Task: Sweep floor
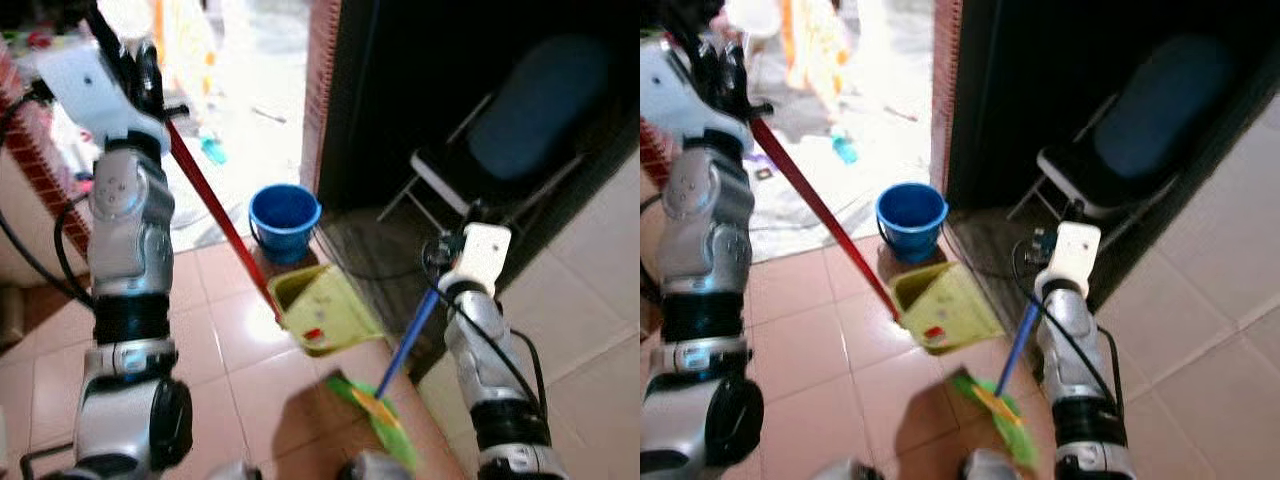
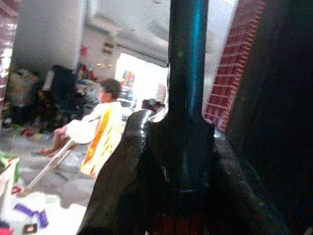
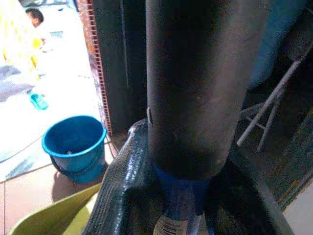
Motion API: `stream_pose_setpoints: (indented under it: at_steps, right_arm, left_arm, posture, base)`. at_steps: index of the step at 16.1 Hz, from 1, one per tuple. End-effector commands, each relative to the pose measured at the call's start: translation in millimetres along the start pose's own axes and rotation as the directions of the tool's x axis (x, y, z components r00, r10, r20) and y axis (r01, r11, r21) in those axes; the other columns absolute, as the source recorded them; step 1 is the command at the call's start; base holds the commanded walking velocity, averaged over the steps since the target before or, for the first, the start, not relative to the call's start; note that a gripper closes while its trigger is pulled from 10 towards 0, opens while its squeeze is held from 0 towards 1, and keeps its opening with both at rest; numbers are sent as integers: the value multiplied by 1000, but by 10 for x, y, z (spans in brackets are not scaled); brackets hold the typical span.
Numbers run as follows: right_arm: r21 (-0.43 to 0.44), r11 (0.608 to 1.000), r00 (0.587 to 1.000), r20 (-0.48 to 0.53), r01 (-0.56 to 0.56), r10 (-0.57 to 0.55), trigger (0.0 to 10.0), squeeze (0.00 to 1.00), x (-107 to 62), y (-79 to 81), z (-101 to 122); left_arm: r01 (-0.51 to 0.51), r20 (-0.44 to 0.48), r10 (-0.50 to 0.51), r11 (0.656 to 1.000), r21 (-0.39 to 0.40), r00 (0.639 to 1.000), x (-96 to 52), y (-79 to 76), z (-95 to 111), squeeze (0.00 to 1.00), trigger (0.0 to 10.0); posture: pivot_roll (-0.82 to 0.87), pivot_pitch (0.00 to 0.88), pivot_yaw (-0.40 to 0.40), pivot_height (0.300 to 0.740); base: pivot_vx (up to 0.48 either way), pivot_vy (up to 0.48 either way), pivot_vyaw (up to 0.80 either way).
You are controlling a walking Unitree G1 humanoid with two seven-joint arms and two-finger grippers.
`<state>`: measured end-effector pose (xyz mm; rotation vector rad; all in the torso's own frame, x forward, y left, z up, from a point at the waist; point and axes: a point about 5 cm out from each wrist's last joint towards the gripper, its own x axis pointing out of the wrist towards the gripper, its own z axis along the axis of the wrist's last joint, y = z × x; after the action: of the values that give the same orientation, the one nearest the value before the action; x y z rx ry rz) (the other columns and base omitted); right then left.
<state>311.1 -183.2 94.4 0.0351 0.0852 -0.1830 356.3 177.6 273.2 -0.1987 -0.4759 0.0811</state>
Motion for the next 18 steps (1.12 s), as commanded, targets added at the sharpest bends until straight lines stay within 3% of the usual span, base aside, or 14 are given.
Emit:
stream_pose_setpoints:
  at_steps: [1, 7, 13, 18]
  right_arm:
    - [-7, 1000, 1000, 15, 3, -3, 10000, 0, 17, -19, 40]
    - [-9, 1000, 1000, 17, -2, 3, 10000, 0, 14, -12, 39]
    - [-12, 1000, 1000, 16, -10, 10, 10000, 0, 17, 8, 35]
    - [-7, 1000, 1000, 14, -13, 13, 10000, 0, 20, 15, 29]
  left_arm:
    - [0, 86, 0, 1000, 9, 996, 59, -44, 167, 0, 10000]
    - [5, 91, -5, 1000, 2, 996, 73, -118, 153, 0, 10000]
    - [-13, 172, 16, 1000, -18, 985, 177, -170, 346, 0, 10000]
    - [-4, 198, -1, 1000, 29, 980, 237, -250, 360, 0, 10000]
  posture:
    - [-105, 56, -28, 740]
    - [-108, 57, -27, 740]
    - [-106, 57, -26, 740]
    - [-107, 54, -23, 740]
  base:
    - [375, 296, 0]
    - [435, 49, 0]
    - [480, 0, 0]
    - [480, 0, 0]
